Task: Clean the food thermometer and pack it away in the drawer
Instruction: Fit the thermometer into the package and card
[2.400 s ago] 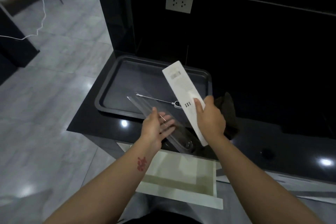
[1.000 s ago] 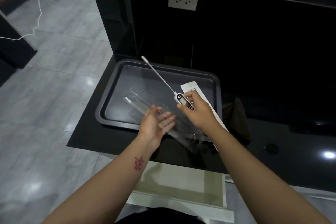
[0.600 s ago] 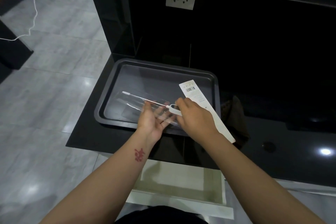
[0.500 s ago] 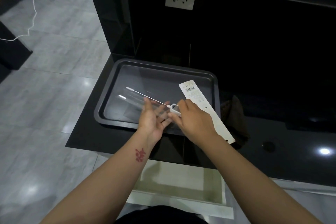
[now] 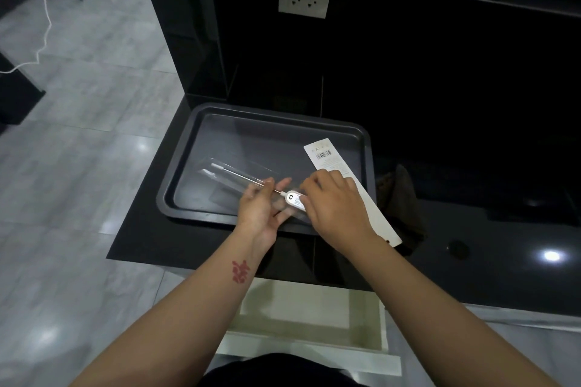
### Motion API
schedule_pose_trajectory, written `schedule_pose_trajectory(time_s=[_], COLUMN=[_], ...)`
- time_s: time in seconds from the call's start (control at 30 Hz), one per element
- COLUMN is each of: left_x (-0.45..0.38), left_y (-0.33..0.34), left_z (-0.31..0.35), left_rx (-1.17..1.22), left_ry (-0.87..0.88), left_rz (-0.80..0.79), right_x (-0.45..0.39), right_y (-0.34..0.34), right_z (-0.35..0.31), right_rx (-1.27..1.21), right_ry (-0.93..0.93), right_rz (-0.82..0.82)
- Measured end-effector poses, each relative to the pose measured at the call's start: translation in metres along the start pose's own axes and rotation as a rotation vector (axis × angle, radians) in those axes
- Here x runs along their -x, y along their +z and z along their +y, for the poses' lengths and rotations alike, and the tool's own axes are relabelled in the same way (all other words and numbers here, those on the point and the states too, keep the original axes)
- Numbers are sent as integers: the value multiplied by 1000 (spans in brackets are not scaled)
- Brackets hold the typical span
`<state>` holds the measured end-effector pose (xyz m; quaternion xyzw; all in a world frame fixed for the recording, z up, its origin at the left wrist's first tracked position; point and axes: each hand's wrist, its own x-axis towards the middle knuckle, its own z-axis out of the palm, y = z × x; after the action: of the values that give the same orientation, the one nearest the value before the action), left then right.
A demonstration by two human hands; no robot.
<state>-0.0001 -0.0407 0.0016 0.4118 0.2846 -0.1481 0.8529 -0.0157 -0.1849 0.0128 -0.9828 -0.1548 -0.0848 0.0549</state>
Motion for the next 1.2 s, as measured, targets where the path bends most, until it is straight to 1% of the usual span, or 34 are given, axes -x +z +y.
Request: schedule_pose_trajectory(time_s=[0.07,0.1,0.23,0.27,0.37,0.5,0.57,0.6,0.63,0.7,0.73,0.83,0.93,1.0,1.1,1.17,1.2], left_x=[1,0,0,0,0,1,1,1,0,-2,-2,-3,-5,-6,-10,-12,-12], left_y=[0,-1,-2,-1,0,-2,-2,-2,-3,-4,-5,-3,-1,0,-3,-5,-6], left_z=[0,0,1,2,2,-1,-1,-1,-2,-2,-3,-1,2,5,12,17,20], left_rx=[-2,0,14,9,0,-10,7,23,39,37,21,-8,3,11,25,34,46], left_ry=[-8,-13,-39,-44,-66,-108,-120,-123,-123,-116,-114,-121,-127,-131,-131,-119,-114], left_rz=[-10,-16,-27,-33,-67,-102,-91,-82,-72,-56,-51,-47,-52,-51,-49,-57,-67], right_x=[-1,-3,-10,-10,-10,-11,-14,-17,-20,-28,-31,-40,-44,-44,-51,-56,-58], right_y=[-1,-4,-12,-12,-9,-7,-6,-5,-3,1,2,9,17,21,23,19,15], right_z=[1,2,9,10,9,12,14,17,22,34,39,51,57,59,60,64,66], right_rx=[-103,-162,-495,-566,-664,-683,-739,-730,-660,-431,-327,-133,-17,2,-61,-202,-330], right_ry=[108,161,378,418,460,467,502,530,545,570,598,675,649,644,726,791,820], right_rz=[-17,-54,-358,-398,-399,-411,-371,-317,-239,-121,-110,-216,-302,-318,-349,-365,-365])
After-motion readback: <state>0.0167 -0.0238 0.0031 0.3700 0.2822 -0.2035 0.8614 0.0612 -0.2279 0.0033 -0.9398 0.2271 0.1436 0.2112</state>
